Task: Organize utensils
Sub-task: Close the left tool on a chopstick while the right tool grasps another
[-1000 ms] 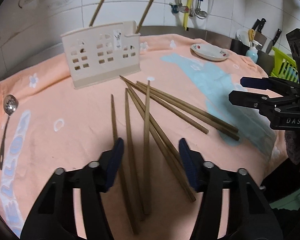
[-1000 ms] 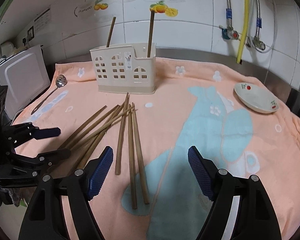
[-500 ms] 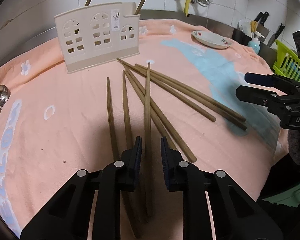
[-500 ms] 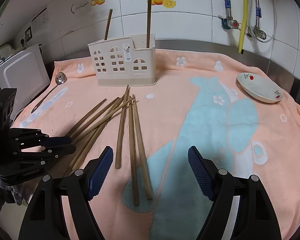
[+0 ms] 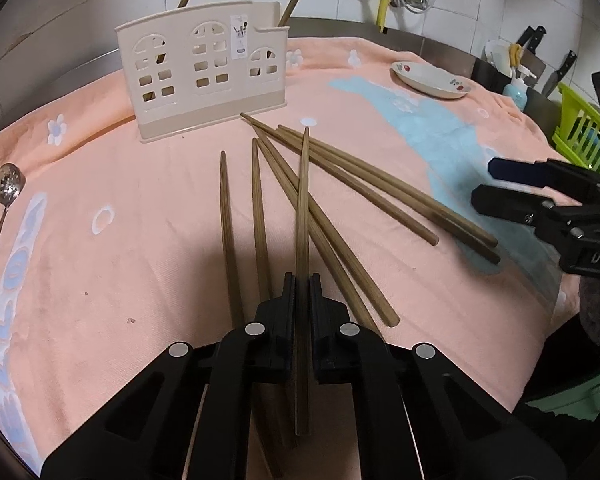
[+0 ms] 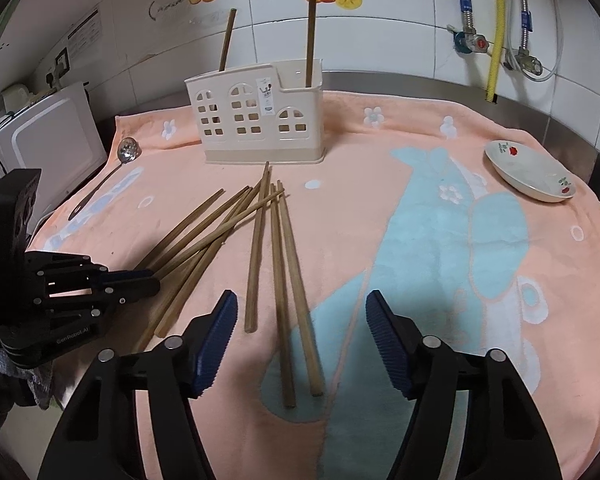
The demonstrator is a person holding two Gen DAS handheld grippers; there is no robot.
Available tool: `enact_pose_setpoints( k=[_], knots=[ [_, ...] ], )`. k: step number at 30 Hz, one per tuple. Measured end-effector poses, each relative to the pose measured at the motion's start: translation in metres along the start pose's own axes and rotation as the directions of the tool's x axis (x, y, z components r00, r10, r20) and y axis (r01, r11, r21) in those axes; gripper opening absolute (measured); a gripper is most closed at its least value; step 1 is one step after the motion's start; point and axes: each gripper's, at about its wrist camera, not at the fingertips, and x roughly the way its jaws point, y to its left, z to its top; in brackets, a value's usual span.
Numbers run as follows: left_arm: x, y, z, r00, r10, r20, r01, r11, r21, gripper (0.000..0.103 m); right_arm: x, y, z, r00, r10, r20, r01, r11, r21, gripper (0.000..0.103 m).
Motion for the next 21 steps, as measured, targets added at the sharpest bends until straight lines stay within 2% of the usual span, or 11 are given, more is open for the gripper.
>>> enact_pose_setpoints(
  k=[10,14,21],
  knots=[
    [-0.032,0.003,0.013,0.996,0.018,0.092,-0.017,1.000,-0.010,0.006,0.003,0.005,-0.002,0.999,0.031,-0.008,-0.031,1.000,0.000,0.048],
    [-0.052,0.007,0.024,0.988,0.028,0.154,-0.025,0.999,-0.021,0.006,0.006,0.007,-0.003,0.998,0.060,-0.019,-0.060,0.998,0.011,0.039],
    [-0.076,0.009,0.034,0.976,0.047,0.213,-0.043,0.999,-0.026,0.005,0.021,0.023,-0.004,0.990,0.130,-0.056,-0.131,0.991,-0.006,0.024]
  ],
)
